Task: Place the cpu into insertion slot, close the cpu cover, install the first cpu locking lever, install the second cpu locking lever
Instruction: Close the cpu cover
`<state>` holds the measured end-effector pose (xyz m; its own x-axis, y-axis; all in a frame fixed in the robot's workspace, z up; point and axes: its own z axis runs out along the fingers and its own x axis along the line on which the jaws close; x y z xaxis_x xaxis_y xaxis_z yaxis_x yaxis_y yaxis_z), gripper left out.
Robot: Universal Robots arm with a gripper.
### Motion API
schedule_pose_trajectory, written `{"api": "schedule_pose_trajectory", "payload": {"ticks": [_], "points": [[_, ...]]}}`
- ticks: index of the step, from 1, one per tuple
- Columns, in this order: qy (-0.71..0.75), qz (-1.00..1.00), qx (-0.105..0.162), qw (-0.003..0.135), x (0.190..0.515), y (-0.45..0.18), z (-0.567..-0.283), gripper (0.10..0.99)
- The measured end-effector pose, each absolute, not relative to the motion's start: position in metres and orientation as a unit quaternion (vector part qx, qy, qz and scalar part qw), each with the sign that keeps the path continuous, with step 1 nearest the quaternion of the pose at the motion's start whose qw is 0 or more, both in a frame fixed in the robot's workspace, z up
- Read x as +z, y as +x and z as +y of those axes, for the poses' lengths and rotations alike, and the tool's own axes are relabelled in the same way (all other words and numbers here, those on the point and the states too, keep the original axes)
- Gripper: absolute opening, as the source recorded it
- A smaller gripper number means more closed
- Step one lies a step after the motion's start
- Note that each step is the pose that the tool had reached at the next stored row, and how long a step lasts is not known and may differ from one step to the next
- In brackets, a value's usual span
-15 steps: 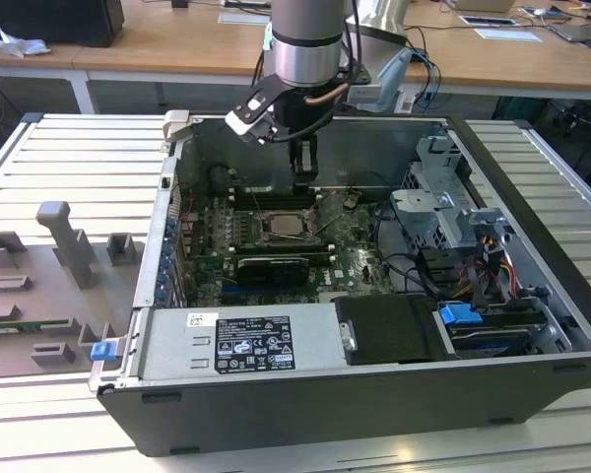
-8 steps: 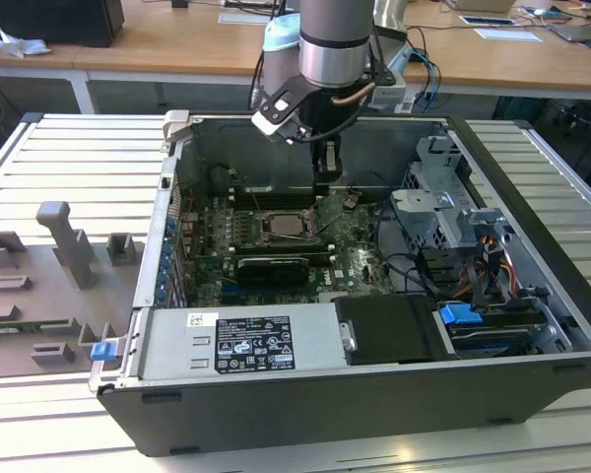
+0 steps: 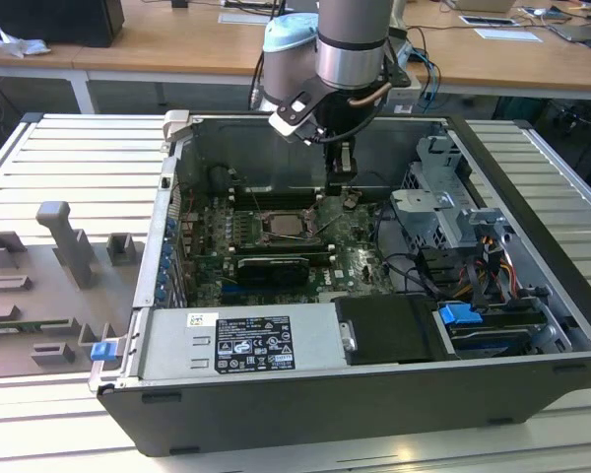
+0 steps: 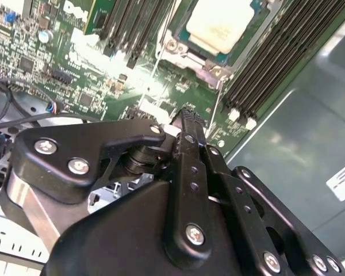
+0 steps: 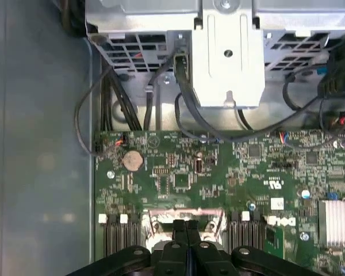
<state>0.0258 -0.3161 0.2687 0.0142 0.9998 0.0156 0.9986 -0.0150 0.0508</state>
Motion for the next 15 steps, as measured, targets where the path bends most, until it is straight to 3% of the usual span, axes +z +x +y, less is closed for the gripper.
{"api": "schedule_pose_trajectory", "payload": {"ticks": [15], "points": [[0.709,0.705,0.023,0.013,0.258,0.054,-0.313,0.106]]}}
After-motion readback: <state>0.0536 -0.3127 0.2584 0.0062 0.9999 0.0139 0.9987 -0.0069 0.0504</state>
